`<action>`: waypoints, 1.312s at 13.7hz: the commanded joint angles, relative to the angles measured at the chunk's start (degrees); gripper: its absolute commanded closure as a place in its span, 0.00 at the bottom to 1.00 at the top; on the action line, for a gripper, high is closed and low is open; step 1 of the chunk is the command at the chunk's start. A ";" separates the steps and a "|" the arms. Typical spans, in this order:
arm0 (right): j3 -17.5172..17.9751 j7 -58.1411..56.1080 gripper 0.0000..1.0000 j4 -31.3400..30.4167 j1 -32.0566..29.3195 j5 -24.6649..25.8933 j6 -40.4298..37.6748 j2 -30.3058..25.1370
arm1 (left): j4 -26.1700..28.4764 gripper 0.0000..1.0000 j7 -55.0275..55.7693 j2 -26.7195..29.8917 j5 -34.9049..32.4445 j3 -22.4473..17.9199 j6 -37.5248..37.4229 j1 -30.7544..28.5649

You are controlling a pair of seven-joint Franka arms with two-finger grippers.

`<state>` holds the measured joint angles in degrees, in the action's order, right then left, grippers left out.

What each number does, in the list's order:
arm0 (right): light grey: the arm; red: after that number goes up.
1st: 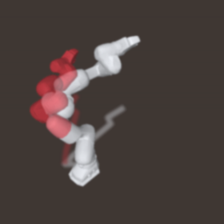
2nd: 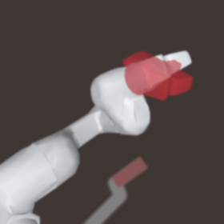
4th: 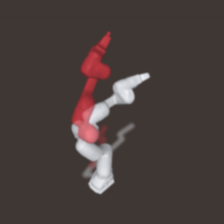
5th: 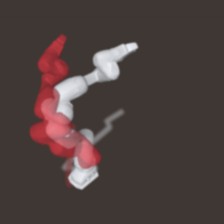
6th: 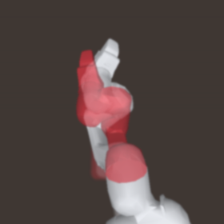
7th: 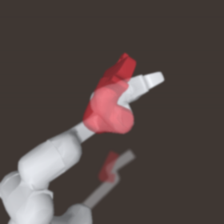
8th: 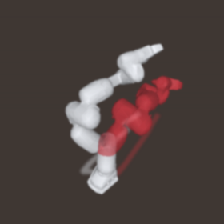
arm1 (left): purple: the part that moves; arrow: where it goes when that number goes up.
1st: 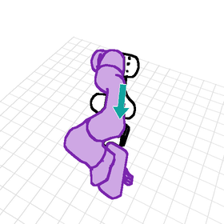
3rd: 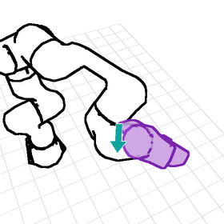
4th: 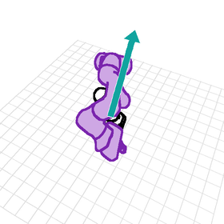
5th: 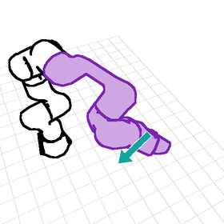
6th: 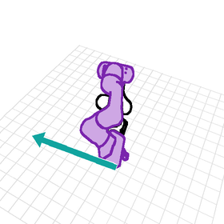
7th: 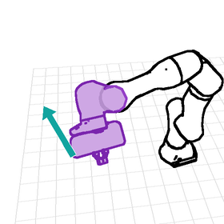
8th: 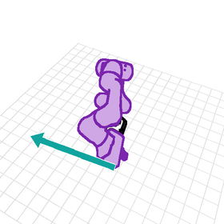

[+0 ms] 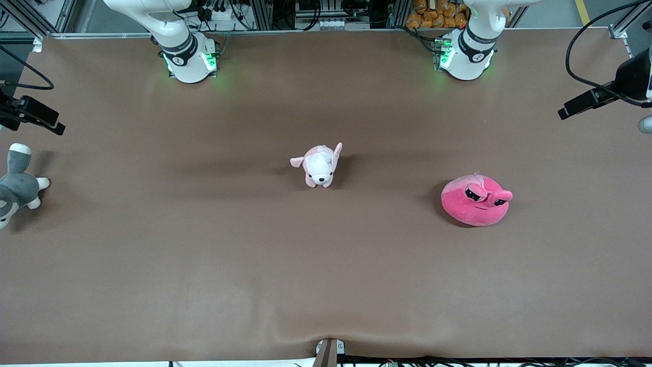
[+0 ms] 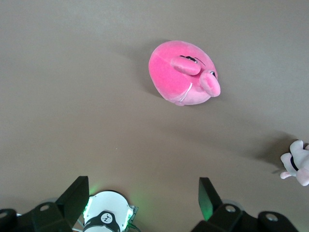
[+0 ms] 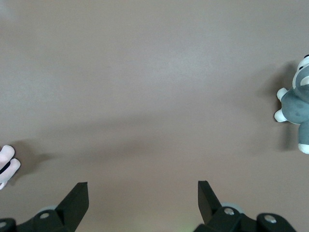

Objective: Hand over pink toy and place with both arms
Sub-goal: 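Reach the left gripper toward the pink plush toy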

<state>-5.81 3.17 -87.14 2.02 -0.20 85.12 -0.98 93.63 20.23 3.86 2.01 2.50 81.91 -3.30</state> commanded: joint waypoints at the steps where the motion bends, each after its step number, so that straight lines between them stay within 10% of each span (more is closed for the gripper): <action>1: -0.17 0.87 0.00 0.56 0.18 -0.68 -0.39 -0.25 | 0.50 0.00 4.10 -0.43 0.72 0.05 0.62 -0.39; 10: -0.25 0.79 0.00 0.48 0.27 -0.59 -0.39 -0.25 | 3.40 0.00 24.38 -7.10 0.98 0.05 4.65 -2.77; 18: -0.25 0.79 0.00 0.48 0.09 -0.59 -0.48 0.01 | 14.21 0.00 46.10 -7.98 14.51 -0.04 17.66 -7.25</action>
<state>-5.87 3.17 -86.99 2.02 -0.20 85.04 -0.95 106.11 60.97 -4.48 14.22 2.06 97.61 -10.35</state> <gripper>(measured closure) 0.000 0.000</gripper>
